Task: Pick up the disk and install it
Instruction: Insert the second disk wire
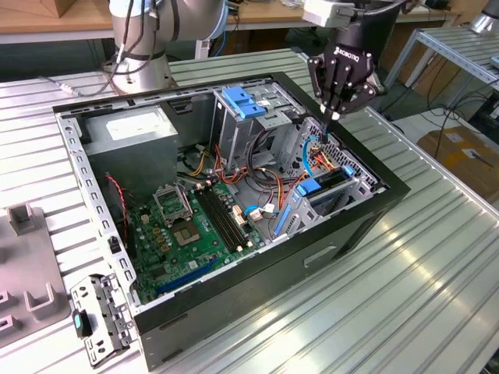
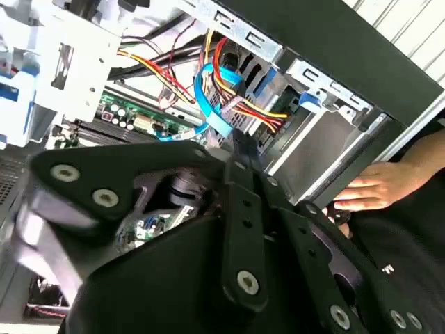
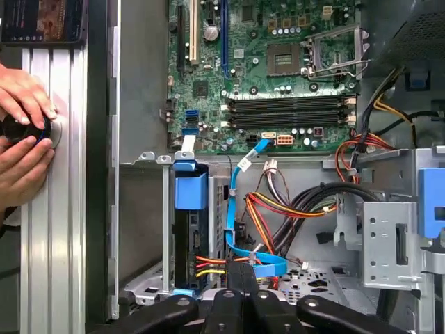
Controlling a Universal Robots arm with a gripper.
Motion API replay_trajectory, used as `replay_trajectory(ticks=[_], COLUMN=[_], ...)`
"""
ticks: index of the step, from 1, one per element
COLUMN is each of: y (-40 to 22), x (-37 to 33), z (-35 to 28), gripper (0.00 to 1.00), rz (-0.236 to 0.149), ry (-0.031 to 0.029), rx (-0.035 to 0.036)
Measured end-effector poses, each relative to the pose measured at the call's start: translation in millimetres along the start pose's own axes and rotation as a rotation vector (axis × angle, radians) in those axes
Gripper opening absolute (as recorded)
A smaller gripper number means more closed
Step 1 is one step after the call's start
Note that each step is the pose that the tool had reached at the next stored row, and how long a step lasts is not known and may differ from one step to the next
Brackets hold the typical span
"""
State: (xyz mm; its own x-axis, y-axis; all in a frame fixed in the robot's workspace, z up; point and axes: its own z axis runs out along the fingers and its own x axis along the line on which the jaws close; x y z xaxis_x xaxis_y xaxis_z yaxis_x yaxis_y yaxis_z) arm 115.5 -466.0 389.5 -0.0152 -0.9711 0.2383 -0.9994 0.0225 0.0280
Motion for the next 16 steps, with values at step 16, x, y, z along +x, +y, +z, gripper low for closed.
replay_trajectory(ticks=[16], y=[-3.0], x=[-10.3], z=[19.2], gripper=[0.16], rz=[0.003], ry=[0.0890], rx=[0.0013])
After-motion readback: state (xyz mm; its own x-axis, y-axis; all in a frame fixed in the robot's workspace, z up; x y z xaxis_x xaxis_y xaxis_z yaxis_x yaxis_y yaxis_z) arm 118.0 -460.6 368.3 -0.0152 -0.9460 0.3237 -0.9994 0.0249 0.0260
